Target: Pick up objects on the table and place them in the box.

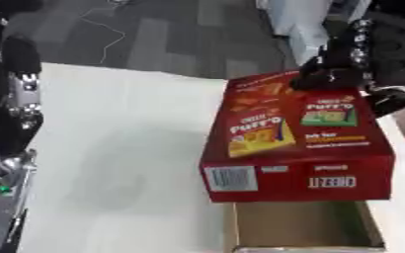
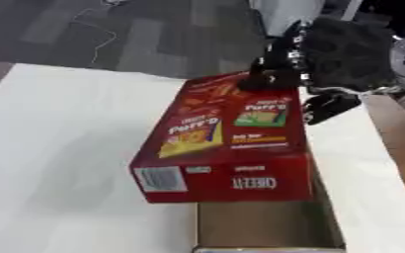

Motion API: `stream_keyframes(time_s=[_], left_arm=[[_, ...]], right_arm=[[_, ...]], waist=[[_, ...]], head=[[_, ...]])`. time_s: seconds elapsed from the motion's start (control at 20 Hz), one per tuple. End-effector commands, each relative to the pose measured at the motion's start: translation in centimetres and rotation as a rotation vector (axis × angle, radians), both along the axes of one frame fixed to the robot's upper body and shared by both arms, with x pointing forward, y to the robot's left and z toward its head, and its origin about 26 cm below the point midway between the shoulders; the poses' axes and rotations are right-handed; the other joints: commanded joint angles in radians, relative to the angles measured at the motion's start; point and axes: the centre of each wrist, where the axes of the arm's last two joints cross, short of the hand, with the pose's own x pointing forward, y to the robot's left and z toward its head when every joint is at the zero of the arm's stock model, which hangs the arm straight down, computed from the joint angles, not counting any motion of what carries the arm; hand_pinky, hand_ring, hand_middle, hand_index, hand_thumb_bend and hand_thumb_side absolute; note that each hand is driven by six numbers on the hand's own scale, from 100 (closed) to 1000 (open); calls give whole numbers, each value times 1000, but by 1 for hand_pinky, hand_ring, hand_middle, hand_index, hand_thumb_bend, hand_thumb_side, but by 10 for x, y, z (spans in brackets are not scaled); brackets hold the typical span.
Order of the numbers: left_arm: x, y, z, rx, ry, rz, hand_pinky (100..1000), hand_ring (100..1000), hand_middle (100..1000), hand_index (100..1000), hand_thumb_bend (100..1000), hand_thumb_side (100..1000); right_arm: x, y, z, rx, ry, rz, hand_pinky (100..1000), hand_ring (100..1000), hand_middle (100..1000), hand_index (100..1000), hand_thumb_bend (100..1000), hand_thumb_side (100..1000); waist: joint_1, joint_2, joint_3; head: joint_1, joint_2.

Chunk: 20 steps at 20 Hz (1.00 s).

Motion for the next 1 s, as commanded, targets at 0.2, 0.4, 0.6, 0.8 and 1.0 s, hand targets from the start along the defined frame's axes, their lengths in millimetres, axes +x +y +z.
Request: stream_keyframes(time_s=[0.2,0.4,0.6,0.8,1.0], left_arm=[[-2,-2,5,0,-17,-16,787,694,736,891,217,752],[-2,-3,5,-3,-16,-19,787,692,734,891,216,753],[-2,-3,5,-6,-16,-21,787,691,733,891,215,752],[-2,-4,5,-7,-15,-21,786,689,732,891,214,752],[-2,-4,5,-9,-14,-20,786,689,732,891,213,752]], right_arm=[[-19,-14,13,34,-88,-84,100,296,328,419,250,298],[-19,-19,5,27,-125,-117,103,326,347,432,240,280],[-17,-28,-4,50,-151,-151,192,402,408,469,228,260],[-16,-35,-11,40,-163,-175,446,596,611,685,212,301],[-11,-45,-21,-36,-116,-286,890,989,1000,1000,218,413]], waist=[[15,-12,-5],[22,-8,-2],[26,-4,-1],[28,0,-3],[30,2,-6]], head=[[5,5],[1,4],[1,5],[1,5],[2,7]])
